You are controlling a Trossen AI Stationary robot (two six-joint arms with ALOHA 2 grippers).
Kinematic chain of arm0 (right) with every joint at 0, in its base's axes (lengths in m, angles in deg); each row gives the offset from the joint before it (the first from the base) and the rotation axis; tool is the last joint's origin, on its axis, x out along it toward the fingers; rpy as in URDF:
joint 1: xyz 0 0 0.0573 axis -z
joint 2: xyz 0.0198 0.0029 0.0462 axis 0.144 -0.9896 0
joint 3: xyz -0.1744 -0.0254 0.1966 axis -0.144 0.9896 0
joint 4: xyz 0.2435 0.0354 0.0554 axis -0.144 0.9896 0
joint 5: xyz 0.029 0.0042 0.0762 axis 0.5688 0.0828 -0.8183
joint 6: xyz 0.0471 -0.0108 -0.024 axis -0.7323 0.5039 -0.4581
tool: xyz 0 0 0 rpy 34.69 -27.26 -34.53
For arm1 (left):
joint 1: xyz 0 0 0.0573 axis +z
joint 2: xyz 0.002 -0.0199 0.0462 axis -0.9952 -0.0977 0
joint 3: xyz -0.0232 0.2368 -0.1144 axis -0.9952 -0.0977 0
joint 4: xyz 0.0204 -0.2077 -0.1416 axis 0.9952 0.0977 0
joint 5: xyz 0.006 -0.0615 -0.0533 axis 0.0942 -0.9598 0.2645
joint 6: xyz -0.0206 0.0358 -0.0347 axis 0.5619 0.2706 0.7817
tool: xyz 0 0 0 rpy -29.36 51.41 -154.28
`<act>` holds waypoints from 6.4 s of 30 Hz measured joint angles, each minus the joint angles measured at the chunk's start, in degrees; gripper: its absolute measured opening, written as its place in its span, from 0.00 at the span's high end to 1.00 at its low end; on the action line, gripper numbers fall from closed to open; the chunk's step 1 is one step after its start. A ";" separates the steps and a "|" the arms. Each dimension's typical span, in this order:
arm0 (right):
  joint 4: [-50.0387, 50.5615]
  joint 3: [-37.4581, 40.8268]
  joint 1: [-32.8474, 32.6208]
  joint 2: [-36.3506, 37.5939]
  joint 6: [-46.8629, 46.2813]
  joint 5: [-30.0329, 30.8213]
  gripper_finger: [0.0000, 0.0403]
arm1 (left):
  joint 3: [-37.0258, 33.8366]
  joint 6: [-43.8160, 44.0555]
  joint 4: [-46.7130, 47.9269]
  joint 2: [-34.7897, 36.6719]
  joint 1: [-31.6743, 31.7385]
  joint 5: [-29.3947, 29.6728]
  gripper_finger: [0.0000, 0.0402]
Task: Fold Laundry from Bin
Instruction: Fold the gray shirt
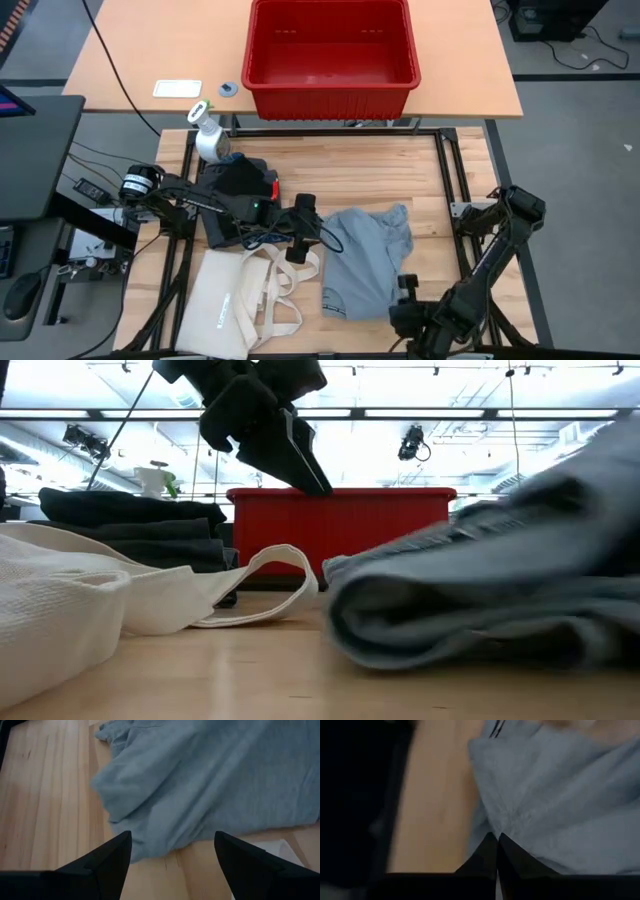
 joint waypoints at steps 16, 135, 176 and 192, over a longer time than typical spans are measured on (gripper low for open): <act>-9.46 8.39 4.20 0.08 -21.71 -35.76 0.63 | 0.02 1.43 -6.36 -2.43 0.18 -3.72 0.28; -35.45 35.73 45.48 6.71 17.28 2.24 0.77 | -3.72 10.30 -31.05 -21.84 -6.89 -21.72 0.28; -54.98 35.57 7.18 4.31 -9.45 -6.48 0.81 | -0.82 0.90 -16.22 -13.32 1.89 -18.61 0.28; -48.43 35.49 6.50 2.60 -17.72 -12.61 0.89 | 4.28 -5.00 -13.16 -19.98 4.08 -18.13 0.28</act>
